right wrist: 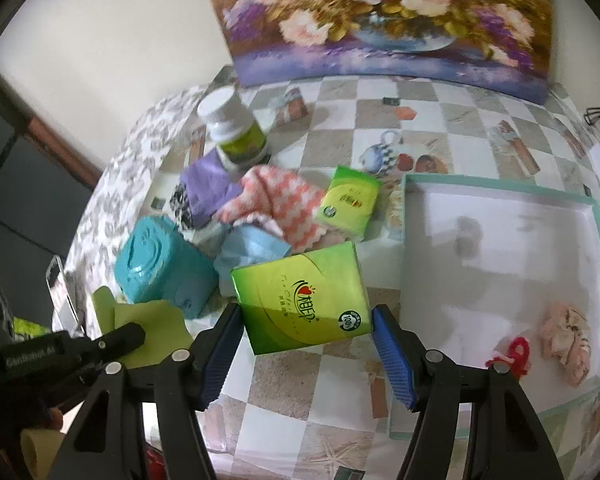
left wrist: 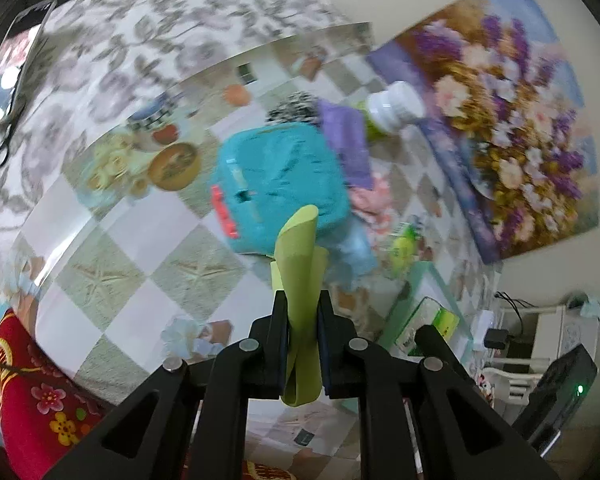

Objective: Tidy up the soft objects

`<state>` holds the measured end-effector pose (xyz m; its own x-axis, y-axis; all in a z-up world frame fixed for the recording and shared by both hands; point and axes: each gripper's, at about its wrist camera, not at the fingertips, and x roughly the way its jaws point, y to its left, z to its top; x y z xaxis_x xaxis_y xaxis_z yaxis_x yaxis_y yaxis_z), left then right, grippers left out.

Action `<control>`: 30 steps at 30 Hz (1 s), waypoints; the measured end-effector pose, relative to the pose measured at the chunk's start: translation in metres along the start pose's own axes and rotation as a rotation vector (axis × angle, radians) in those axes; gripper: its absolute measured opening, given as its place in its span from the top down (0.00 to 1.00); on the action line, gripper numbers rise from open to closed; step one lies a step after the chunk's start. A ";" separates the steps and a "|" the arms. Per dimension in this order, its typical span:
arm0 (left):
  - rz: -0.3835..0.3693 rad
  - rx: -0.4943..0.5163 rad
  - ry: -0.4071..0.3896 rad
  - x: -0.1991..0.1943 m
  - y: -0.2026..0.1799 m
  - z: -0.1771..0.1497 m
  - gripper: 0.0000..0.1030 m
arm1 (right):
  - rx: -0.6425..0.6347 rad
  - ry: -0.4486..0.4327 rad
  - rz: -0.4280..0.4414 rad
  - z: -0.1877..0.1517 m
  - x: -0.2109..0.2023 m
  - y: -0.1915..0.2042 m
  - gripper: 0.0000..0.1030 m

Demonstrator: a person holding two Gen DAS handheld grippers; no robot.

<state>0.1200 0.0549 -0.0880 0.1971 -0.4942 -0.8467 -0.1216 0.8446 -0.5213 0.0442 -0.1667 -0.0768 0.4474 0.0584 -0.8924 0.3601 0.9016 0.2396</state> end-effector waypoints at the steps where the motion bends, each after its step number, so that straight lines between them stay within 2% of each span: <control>1: -0.009 0.020 -0.010 -0.001 -0.005 -0.001 0.87 | 0.009 -0.007 -0.002 0.001 -0.002 -0.002 0.34; 8: -0.041 0.190 -0.047 0.000 -0.045 -0.019 0.87 | 0.105 -0.050 -0.060 0.010 -0.019 -0.039 0.33; 17: -0.083 0.440 -0.050 0.020 -0.109 -0.063 0.87 | 0.366 -0.049 -0.210 0.010 -0.026 -0.130 0.33; 22: -0.097 0.517 -0.032 0.039 -0.138 -0.078 0.87 | 0.485 -0.036 -0.276 0.004 -0.025 -0.173 0.33; 30: -0.035 0.644 0.005 0.076 -0.171 -0.108 0.87 | 0.593 -0.044 -0.350 -0.003 -0.029 -0.213 0.33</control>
<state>0.0504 -0.1500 -0.0748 0.1860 -0.5235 -0.8315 0.4935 0.7815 -0.3817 -0.0481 -0.3591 -0.1033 0.2516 -0.2216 -0.9421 0.8706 0.4772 0.1202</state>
